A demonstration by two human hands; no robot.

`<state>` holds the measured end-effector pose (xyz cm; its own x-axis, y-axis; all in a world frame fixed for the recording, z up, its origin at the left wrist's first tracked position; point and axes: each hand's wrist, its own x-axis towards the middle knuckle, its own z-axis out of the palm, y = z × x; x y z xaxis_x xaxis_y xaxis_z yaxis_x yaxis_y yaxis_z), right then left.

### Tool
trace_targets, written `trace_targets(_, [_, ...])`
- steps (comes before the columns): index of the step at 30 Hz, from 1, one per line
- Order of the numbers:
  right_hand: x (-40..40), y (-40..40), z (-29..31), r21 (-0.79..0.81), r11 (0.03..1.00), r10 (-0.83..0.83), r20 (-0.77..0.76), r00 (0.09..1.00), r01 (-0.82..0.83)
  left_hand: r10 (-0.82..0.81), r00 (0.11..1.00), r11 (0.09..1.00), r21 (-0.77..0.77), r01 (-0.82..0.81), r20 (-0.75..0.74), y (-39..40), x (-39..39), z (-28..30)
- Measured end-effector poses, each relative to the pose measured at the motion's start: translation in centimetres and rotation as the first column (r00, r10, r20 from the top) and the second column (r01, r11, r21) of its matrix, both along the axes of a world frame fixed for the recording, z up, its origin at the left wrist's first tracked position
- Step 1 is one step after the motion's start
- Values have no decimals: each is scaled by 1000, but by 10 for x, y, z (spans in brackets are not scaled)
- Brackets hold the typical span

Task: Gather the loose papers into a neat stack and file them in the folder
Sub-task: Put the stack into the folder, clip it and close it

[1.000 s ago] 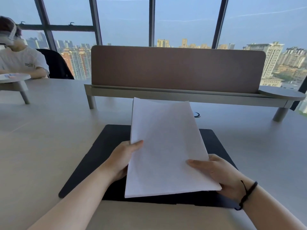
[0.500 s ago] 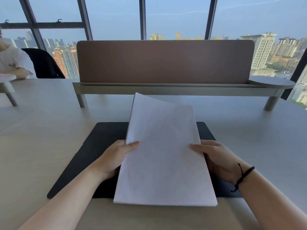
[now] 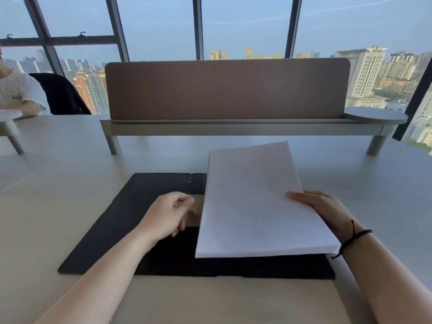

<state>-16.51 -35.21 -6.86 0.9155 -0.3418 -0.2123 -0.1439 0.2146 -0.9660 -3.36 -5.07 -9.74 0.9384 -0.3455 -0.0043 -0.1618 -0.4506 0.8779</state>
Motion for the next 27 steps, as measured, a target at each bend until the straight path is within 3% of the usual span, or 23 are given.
trace_targets(2, [0,-5,-2,9,1000,-19,10,1000,19,-33,970,953,299,-42,242,-7,2,-1])
trace_targets(6, [3,-6,-5,20,1000,15,12,1000,-15,-188,948,855,519,28,258,-35,3,7])
trace_targets(9, [4,-7,-9,44,999,26,8,1000,-27,-204,937,773,634,-23,283,-53,5,9])
trace_targets(12, [5,-11,-13,36,999,18,-3,1000,-18,-140,946,772,630,-80,293,-56,11,3])
trace_targets(17, [10,-12,-17,20,998,63,-34,997,-63,-123,975,818,575,-4,183,-58,17,8])
trace_targets(22, [14,-15,-23,11,996,93,-38,995,-93,-242,952,760,646,65,189,-54,14,13])
trace_targets(27, [13,-17,-22,28,989,148,-41,988,-147,-182,962,872,485,62,203,-38,23,7])
